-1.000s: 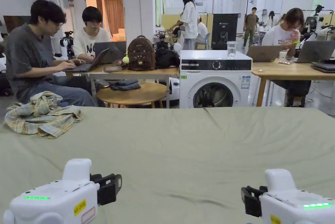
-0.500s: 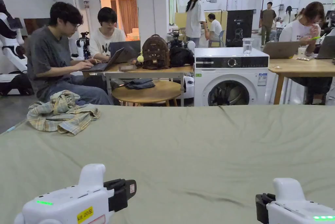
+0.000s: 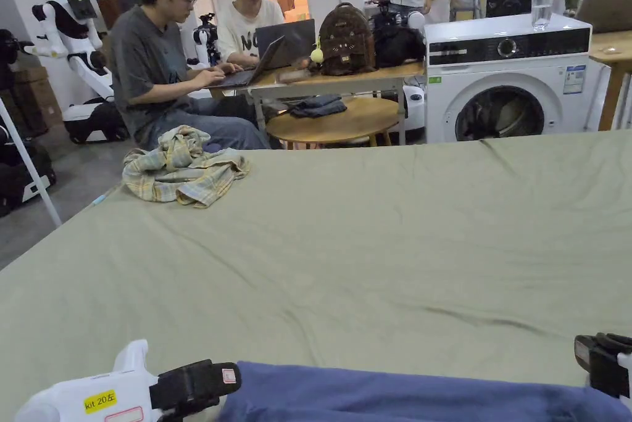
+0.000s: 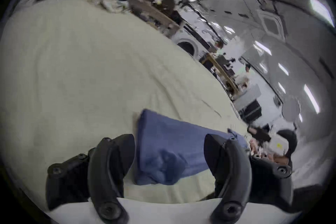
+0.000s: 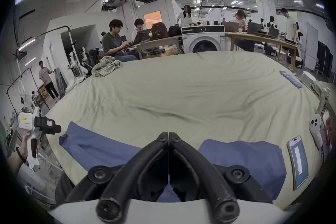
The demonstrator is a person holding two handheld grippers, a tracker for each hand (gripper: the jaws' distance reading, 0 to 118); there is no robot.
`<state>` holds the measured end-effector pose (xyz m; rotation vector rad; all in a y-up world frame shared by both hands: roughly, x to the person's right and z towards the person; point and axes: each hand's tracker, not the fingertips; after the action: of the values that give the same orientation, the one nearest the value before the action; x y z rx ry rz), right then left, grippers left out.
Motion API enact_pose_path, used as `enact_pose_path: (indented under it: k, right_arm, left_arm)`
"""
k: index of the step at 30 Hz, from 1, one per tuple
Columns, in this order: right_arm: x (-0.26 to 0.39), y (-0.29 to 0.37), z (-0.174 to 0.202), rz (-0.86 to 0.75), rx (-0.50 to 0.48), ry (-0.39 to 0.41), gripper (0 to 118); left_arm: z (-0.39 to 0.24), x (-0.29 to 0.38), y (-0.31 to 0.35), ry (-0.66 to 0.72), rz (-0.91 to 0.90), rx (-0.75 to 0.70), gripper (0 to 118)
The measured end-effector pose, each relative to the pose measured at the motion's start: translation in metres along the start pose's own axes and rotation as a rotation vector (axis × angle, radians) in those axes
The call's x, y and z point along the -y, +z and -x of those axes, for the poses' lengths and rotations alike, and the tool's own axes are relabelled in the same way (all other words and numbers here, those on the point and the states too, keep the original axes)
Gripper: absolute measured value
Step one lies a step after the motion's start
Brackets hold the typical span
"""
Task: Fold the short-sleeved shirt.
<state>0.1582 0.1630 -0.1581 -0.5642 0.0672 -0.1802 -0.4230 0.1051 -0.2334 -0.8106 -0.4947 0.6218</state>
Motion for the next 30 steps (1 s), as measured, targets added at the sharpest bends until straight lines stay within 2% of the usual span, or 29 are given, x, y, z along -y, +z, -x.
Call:
enact_pose_path:
  k: [5,7,8,9,10,11,15,18,19,22,24,27,30]
  right_arm:
    - [0.002,-0.002,-0.008,0.013,0.005,-0.044,0]
    - [0.002,0.000,-0.006,0.014,0.009,-0.054,0]
    - [0.002,0.000,-0.007,0.017,0.010,-0.059,0]
    - [0.001,0.000,-0.007,0.020,0.009,-0.062,0]
    - [0.001,-0.001,-0.009,0.021,0.009,-0.063,0]
    - [0.001,0.000,-0.010,0.021,0.011,-0.063,0]
    - [-0.002,0.004,-0.013,0.011,0.009,-0.063,0]
    - [-0.006,0.004,-0.016,0.002,0.001,-0.078,0]
    - [-0.007,0.004,-0.017,-0.001,-0.008,-0.088,0]
    - [-0.007,-0.001,-0.022,-0.005,-0.037,-0.122,0]
    - [-0.006,-0.003,-0.022,-0.007,-0.042,-0.119,0]
    - [-0.005,-0.005,-0.021,-0.018,-0.062,-0.138,0]
    - [-0.005,-0.005,-0.020,-0.016,-0.080,-0.159,0]
  left_arm:
    - [0.022,0.005,-0.044,0.154,0.092,0.025,79]
    - [0.013,0.006,-0.054,0.183,0.046,0.115,79]
    - [0.011,0.005,-0.061,0.218,0.051,0.140,75]
    - [0.010,0.006,-0.072,0.262,0.102,0.189,59]
    - [0.008,0.008,-0.081,0.279,0.124,0.201,16]
    - [0.005,0.011,-0.086,0.276,0.132,0.171,4]
    - [-0.002,0.012,-0.070,0.280,0.025,0.095,3]
    - [0.004,-0.001,-0.036,0.391,-0.064,0.158,3]
    - [0.003,-0.010,-0.022,0.386,-0.068,0.167,3]
    - [-0.013,-0.044,0.021,0.131,-0.094,-0.072,3]
    - [-0.031,-0.058,0.039,0.063,-0.064,-0.164,3]
    - [-0.077,-0.060,0.040,0.006,-0.057,-0.095,3]
    - [-0.131,-0.040,-0.002,-0.079,0.009,-0.017,3]
